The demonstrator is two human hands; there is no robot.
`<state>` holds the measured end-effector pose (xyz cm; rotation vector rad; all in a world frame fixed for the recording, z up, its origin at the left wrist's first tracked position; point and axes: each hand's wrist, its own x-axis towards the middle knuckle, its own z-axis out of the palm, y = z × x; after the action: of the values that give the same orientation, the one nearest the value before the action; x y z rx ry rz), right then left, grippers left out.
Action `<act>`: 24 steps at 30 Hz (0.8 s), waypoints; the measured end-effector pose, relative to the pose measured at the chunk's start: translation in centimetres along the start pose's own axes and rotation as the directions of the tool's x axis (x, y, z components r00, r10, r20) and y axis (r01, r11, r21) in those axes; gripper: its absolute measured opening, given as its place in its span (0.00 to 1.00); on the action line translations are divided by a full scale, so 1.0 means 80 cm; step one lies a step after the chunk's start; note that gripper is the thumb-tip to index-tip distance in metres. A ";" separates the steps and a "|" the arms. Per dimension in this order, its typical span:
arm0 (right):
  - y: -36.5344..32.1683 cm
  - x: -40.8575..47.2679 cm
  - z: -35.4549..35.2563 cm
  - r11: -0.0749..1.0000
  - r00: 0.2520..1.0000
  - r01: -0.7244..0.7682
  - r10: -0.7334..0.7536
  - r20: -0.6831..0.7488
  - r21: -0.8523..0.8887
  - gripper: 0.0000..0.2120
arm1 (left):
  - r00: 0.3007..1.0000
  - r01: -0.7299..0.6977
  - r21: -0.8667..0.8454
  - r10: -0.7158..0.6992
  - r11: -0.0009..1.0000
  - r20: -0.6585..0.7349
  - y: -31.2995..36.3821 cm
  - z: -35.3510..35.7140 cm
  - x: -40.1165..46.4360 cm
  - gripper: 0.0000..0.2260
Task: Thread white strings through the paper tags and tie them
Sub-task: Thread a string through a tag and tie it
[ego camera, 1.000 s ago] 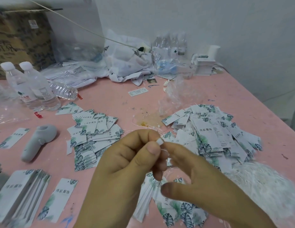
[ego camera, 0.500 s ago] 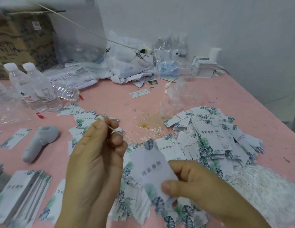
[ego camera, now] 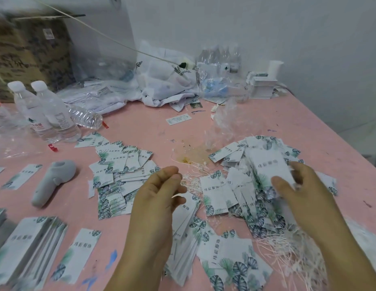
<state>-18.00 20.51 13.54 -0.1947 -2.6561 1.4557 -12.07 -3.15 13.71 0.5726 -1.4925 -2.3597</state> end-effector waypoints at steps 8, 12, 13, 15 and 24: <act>-0.005 -0.008 -0.003 0.973 0.969 0.224 -0.228 -0.094 -0.048 0.11 | 0.995 -0.082 0.107 0.076 0.991 0.061 -0.006 0.001 -0.004 0.07; -0.014 -0.019 -0.009 0.975 0.968 0.210 -0.197 0.154 -0.071 0.04 | 0.964 -0.232 0.337 0.169 0.913 0.205 -0.017 0.002 -0.018 0.07; -0.016 -0.023 -0.010 0.973 0.947 0.202 -0.164 0.275 -0.116 0.05 | 0.954 -0.254 0.409 0.157 0.877 0.255 -0.025 -0.001 -0.023 0.06; -0.018 -0.030 -0.006 0.924 0.858 0.264 -0.094 0.505 -0.277 0.10 | 0.936 -0.317 0.590 0.146 0.742 0.319 -0.050 -0.012 -0.035 0.06; 0.041 -0.086 0.051 0.648 0.622 0.579 0.040 0.782 -0.494 0.34 | 0.928 -0.322 0.926 0.126 -0.197 0.350 -0.098 -0.096 -0.066 0.26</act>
<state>-11.65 17.73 8.33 0.9999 -3.5049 0.2651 -4.04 -3.56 4.55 0.2709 -3.0024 -0.3450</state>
